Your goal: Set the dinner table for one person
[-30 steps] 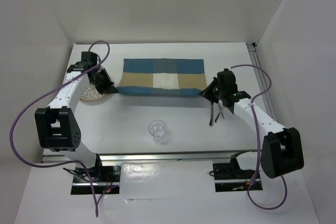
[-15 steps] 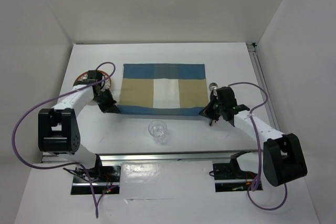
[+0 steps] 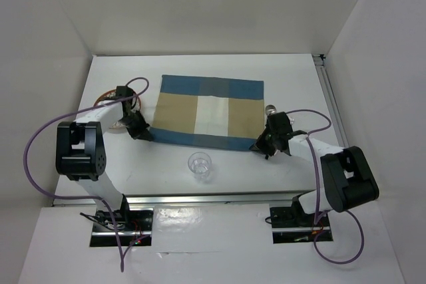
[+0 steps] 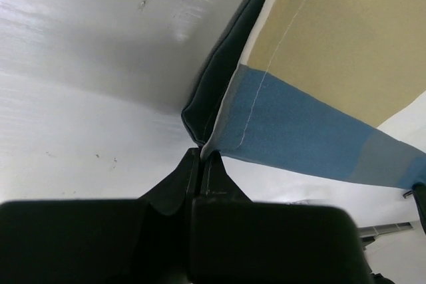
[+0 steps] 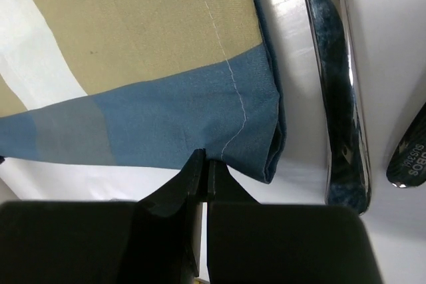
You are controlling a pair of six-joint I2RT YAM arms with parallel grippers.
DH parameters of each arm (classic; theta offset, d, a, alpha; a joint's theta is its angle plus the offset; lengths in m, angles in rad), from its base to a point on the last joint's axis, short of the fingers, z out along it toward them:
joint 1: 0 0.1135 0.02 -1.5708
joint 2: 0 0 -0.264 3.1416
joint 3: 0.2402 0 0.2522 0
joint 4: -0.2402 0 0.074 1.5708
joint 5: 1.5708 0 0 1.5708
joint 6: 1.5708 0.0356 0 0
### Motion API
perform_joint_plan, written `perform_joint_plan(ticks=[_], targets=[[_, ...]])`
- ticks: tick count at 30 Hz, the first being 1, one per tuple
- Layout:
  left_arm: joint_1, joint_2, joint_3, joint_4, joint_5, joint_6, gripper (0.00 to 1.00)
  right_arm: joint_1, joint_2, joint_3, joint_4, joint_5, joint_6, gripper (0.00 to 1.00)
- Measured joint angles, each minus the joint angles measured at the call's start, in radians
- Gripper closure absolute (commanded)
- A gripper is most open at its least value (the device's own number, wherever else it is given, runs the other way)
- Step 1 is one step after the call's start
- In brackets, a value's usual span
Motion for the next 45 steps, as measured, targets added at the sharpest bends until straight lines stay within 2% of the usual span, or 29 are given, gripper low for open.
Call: perform_joint_plan(ticks=[3,5,7,9,10,11,12,14,15,17,19,23,24,25,26,27,28,29,30,31,32,34,35,36,41,45], targets=[[0.000,0.000,-0.015,0.007,-0.001,-0.001,1.00,0.000,-0.002,0.002,0.008,0.007,0.003,1.00],[0.000,-0.001,-0.037,0.011,-0.001,-0.001,1.00,0.000,-0.006,0.002,0.005,0.014,0.006,0.95],[0.000,-0.005,-0.060,0.009,-0.003,0.000,1.00,0.000,-0.019,0.002,0.001,0.022,0.007,0.89],[-0.001,-0.017,-0.079,0.000,-0.005,0.000,0.96,0.000,-0.042,0.002,-0.003,0.027,0.007,0.74],[-0.001,-0.027,-0.084,-0.008,-0.009,0.002,0.76,0.000,-0.051,0.002,-0.005,0.033,0.004,0.65],[-0.001,-0.038,-0.087,-0.014,-0.015,0.005,0.66,0.000,-0.058,0.003,-0.010,0.040,0.002,0.58],[-0.001,-0.052,-0.088,-0.021,-0.020,0.008,0.56,0.000,-0.060,0.006,-0.020,0.045,0.001,0.45],[-0.001,-0.081,-0.088,-0.031,-0.029,0.020,0.36,0.000,-0.060,0.023,-0.045,0.053,-0.007,0.34],[-0.001,-0.091,-0.086,-0.039,-0.035,0.030,0.31,0.000,-0.061,0.031,-0.057,0.056,-0.012,0.25],[-0.001,-0.100,-0.066,-0.069,-0.052,0.032,0.22,0.000,-0.074,0.048,-0.092,0.068,-0.020,0.18],[-0.001,-0.101,-0.028,-0.101,-0.069,0.035,0.20,0.000,-0.115,0.055,-0.129,0.090,-0.028,0.11],[-0.001,-0.113,0.057,-0.142,-0.084,0.043,0.19,0.000,-0.227,0.077,-0.210,0.149,-0.044,0.13],[-0.001,-0.119,0.084,-0.154,-0.091,0.048,0.24,0.000,-0.248,0.093,-0.226,0.159,-0.048,0.15],[-0.001,-0.124,0.108,-0.164,-0.099,0.049,0.46,0.000,-0.261,0.114,-0.238,0.166,-0.055,0.17],[-0.001,-0.130,0.133,-0.171,-0.111,0.045,0.64,0.000,-0.270,0.140,-0.246,0.173,-0.061,0.18],[0.000,-0.134,0.158,-0.179,-0.122,0.046,0.77,0.000,-0.275,0.166,-0.252,0.174,-0.070,0.20],[0.005,-0.135,0.186,-0.185,-0.129,0.053,0.85,0.002,-0.275,0.193,-0.257,0.175,-0.076,0.20],[0.012,-0.135,0.207,-0.187,-0.134,0.048,0.84,0.004,-0.274,0.219,-0.257,0.176,-0.083,0.20],[0.029,-0.131,0.233,-0.189,-0.139,0.052,0.79,0.009,-0.272,0.254,-0.258,0.177,-0.095,0.19],[0.048,-0.126,0.249,-0.191,-0.143,0.051,0.68,0.014,-0.269,0.272,-0.259,0.175,-0.102,0.17],[0.075,-0.114,0.272,-0.202,-0.138,0.049,0.41,0.021,-0.261,0.297,-0.263,0.175,-0.110,0.17],[0.147,-0.075,0.316,-0.205,-0.138,0.045,0.13,0.038,-0.241,0.333,-0.262,0.170,-0.127,0.14],[0.186,-0.053,0.329,-0.202,-0.129,0.035,0.04,0.046,-0.233,0.343,-0.262,0.165,-0.134,0.14],[0.221,-0.034,0.334,-0.198,-0.117,0.026,0.00,0.051,-0.228,0.344,-0.262,0.158,-0.138,0.14],[0.367,0.049,0.286,-0.169,-0.029,-0.015,0.00,0.059,-0.211,0.344,-0.267,0.127,-0.152,0.13],[0.380,0.099,0.252,-0.157,-0.007,-0.055,0.00,0.059,-0.209,0.344,-0.267,0.110,-0.159,0.12]])
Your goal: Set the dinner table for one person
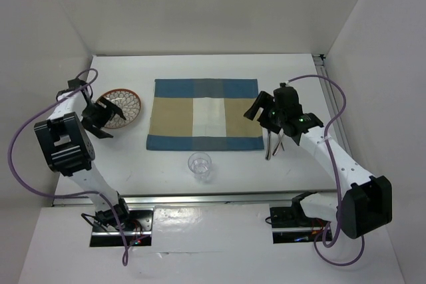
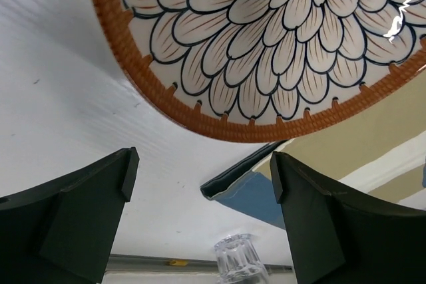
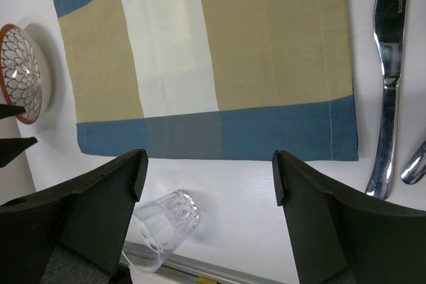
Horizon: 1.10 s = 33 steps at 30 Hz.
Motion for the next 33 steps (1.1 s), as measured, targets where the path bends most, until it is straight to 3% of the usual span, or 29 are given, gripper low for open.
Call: perform_joint_plan(ticks=[5,8,12,13,16,24,33], targets=[[0.002,0.051,-0.012,0.051,0.026,-0.038,0.04,0.000,0.000,0.000,-0.001,-0.001,-0.014,0.12],[0.005,0.106,0.000,0.076,0.026,-0.060,0.15,0.000,0.000,0.000,-0.003,-0.001,-0.021,0.12],[0.012,0.162,0.014,0.097,0.040,-0.093,0.46,0.000,0.000,0.000,-0.005,0.003,-0.024,0.12],[0.016,0.163,0.015,0.105,0.044,-0.105,0.70,0.000,0.000,0.000,-0.005,0.002,-0.024,0.12],[0.043,0.162,0.046,0.150,0.119,-0.119,1.00,0.000,0.000,0.000,-0.011,0.008,-0.024,0.12],[0.018,0.135,0.065,0.189,0.146,-0.103,1.00,0.000,0.000,0.000,-0.029,0.019,-0.027,0.13],[0.016,-0.003,0.067,0.078,0.089,-0.048,1.00,0.000,-0.003,0.000,-0.033,0.016,-0.027,0.16]])
